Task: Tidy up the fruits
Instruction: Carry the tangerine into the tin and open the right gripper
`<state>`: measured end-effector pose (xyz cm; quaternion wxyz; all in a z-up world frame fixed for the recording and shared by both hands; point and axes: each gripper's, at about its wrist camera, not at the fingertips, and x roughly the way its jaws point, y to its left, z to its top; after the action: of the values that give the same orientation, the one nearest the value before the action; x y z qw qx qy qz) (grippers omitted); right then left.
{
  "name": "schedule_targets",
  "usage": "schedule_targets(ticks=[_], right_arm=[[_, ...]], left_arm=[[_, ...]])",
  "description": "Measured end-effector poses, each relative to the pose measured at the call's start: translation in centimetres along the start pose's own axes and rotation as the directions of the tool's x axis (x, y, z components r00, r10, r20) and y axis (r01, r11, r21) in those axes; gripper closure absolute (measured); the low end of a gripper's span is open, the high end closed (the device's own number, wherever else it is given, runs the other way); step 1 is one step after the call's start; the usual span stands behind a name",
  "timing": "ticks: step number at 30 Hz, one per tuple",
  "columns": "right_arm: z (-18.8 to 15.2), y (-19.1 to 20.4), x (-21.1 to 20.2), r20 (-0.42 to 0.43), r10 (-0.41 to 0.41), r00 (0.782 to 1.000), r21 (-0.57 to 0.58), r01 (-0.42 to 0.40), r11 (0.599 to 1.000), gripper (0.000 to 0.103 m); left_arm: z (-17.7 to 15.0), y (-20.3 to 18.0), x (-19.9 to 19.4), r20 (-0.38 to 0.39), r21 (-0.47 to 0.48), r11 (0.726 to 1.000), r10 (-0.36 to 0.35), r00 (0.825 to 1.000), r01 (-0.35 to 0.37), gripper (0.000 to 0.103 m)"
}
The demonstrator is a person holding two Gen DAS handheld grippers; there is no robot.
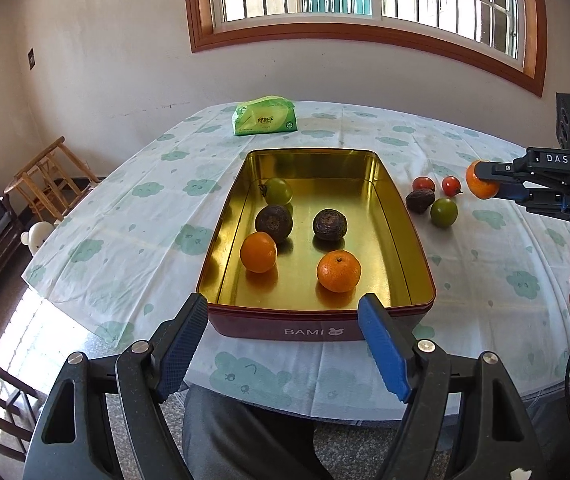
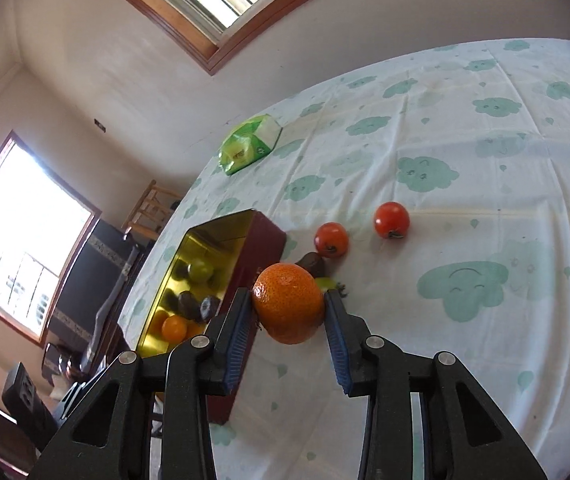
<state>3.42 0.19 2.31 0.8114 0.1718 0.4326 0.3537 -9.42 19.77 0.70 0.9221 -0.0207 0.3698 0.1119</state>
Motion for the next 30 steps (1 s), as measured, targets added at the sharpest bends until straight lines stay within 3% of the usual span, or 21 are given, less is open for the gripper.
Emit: schedule_targets(ticks=[5,12,19,30], right_arm=[[-1.6,7.3,3.6,-0.107,0.087,0.991,-0.145,-0.102,0.984,0.065],[-3.5,13.0,9.5,-0.234,0.084,0.969,-0.255,-0.144,0.956,0.065],[-3.7,13.4,13.2,-0.282,0.021,0.959,-0.277,-0.102,0.956,0.065],[-4.2,13.4,14.9,-0.304,-0.039,0.952,-0.307,-0.059,0.950,0.065]], left_arm=[[-0.1,1.3,-0.6,0.010,-0.037,0.999,0.022,1.000,-0.021,0.025],[-0.7,3.3,-0.8,-0.006,-0.083,0.996,0.042,0.999,-0.042,0.023],[-1.0,4.2,-0.8,-0.012,-0.102,0.994,0.044,0.999,-0.045,0.023],[-1.1,4.7,-0.3,-0.024,-0.111,0.993,0.040,0.999,-0.043,0.021]])
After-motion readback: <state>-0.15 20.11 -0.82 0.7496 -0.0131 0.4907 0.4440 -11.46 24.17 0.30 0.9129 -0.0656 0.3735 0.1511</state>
